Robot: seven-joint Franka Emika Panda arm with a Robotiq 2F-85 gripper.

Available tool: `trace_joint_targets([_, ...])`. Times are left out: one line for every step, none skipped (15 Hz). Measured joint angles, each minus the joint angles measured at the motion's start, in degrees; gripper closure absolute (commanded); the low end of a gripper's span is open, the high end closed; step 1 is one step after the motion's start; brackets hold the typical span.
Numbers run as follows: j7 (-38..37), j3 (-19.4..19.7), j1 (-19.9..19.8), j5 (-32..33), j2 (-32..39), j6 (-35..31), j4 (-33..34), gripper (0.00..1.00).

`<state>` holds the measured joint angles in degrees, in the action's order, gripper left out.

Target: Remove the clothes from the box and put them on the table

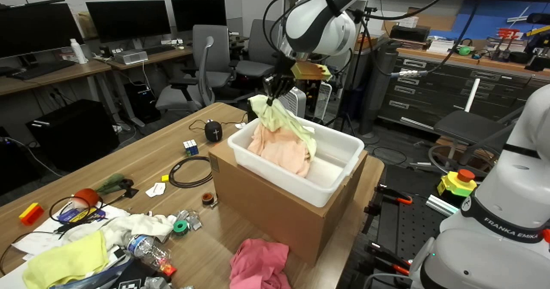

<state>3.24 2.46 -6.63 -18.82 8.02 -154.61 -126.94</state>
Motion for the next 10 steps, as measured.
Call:
trace_joint_targets([1.64,-0.23,-0.02,-1.67,-1.6,-1.18,-0.98,0.91])
trace_joint_targets([3.46,-0.53,-0.02,-3.63,-3.13,-2.3,-1.91,0.9])
trace_joint_targets([5.56,-0.95,-0.01,-5.9,-4.57,-3.47,-2.76,0.9])
trace_joint_targets([7.75,-1.41,0.01,-8.25,-5.87,-4.63,-3.5,0.89])
trace_joint_targets([10.16,-1.92,0.1,-10.82,-7.22,-5.82,-4.19,0.9])
trace_joint_targets([12.62,-2.43,0.28,-13.31,-8.5,-7.24,-4.8,0.9])
trace_joint_targets([14.91,-2.88,0.6,-15.69,-9.77,-8.53,-5.31,0.9])
trace_joint_targets([17.07,-3.28,1.03,-18.01,-11.07,-9.55,-5.76,0.9])
trace_joint_targets([19.09,-3.6,1.56,-20.14,-12.32,-10.41,-6.09,0.9])
trace_joint_targets([21.14,-3.92,2.19,-22.17,-13.64,-11.26,-6.43,0.9])
